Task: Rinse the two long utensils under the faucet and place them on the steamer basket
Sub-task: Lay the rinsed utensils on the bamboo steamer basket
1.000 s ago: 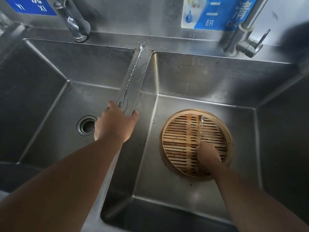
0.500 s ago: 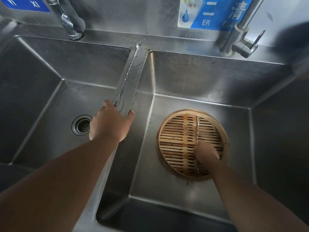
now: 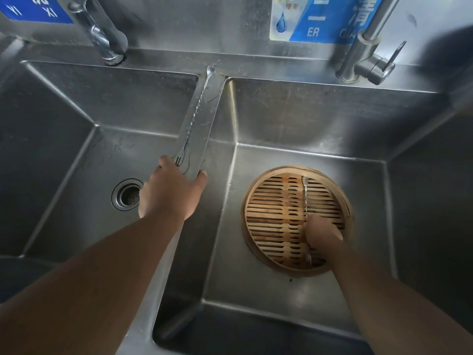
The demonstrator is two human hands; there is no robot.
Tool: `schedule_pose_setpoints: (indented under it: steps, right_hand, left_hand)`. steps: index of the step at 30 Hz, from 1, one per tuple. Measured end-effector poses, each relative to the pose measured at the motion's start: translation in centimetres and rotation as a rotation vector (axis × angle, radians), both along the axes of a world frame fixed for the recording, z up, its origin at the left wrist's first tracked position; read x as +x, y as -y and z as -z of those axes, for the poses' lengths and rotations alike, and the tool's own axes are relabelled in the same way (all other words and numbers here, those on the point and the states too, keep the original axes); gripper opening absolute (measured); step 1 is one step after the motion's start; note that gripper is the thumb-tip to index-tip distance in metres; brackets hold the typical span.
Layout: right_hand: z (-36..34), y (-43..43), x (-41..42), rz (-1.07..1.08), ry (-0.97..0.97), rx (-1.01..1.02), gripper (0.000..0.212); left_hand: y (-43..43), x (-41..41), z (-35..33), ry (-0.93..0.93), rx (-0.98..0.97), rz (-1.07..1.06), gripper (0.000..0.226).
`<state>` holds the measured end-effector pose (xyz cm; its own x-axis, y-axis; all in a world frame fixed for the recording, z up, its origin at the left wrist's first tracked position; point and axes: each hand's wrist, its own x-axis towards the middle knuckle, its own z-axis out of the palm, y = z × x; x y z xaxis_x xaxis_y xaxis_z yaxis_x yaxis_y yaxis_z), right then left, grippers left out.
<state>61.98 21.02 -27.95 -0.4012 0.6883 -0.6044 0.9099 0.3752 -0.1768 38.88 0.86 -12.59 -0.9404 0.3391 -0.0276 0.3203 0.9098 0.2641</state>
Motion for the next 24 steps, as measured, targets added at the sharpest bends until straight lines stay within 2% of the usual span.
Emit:
schedule_pose_setpoints:
  steps: [24]
  right_hand:
    - [-0.12,-0.01,-0.07,-0.030,-0.021,-0.009,0.020]
  left_hand:
    - [-0.03,-0.12,-0.03,0.003,0.008,0.003,0.059]
